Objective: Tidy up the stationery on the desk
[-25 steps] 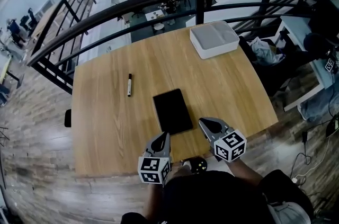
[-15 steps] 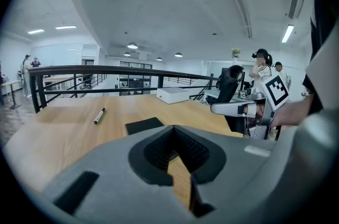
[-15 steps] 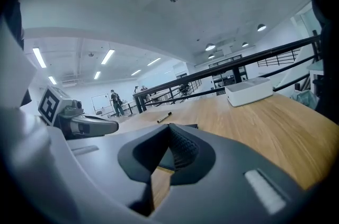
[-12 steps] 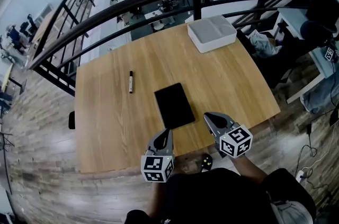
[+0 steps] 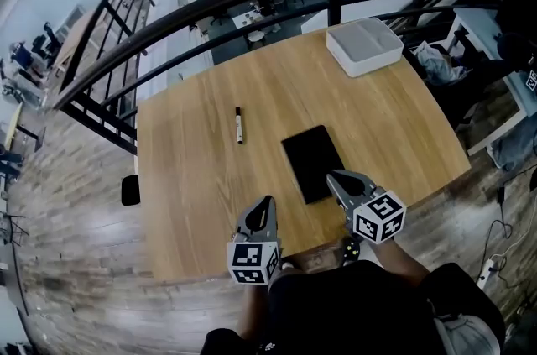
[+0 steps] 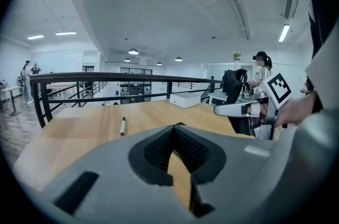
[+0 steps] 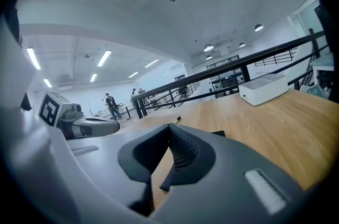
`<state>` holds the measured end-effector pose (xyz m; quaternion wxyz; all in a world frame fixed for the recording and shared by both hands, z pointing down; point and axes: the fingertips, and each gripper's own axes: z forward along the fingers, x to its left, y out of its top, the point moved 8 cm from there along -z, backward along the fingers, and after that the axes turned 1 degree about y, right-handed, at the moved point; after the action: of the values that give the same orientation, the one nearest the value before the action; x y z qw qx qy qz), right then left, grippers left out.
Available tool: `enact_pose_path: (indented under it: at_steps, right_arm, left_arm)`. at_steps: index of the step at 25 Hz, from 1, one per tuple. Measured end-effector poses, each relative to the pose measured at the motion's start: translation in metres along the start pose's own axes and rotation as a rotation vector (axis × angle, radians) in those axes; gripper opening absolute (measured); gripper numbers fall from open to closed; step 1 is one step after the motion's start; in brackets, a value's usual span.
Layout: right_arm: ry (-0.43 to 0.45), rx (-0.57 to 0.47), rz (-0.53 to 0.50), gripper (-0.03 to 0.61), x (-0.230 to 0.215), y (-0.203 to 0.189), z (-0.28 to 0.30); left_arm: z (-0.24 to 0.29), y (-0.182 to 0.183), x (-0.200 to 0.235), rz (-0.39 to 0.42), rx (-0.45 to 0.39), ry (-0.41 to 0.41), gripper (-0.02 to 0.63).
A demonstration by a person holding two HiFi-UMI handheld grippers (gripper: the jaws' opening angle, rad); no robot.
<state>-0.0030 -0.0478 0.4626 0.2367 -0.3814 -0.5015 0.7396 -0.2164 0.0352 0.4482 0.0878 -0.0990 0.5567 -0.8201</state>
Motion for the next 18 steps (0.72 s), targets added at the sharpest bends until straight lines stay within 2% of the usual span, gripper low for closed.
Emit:
enact_pose_path:
  at_steps: [10,18]
  right_arm:
    - [-0.013,-0.001,-0.021,0.006,0.055,0.002,0.091]
    - [-0.038,0.023,-0.038,0.005,0.079,0.001,0.157]
  left_arm:
    - [-0.030,-0.003,0.105,0.045,-0.037,0.045,-0.002]
    - [-0.041,-0.007,0.170,0.036,-0.063,0.063,-0.003]
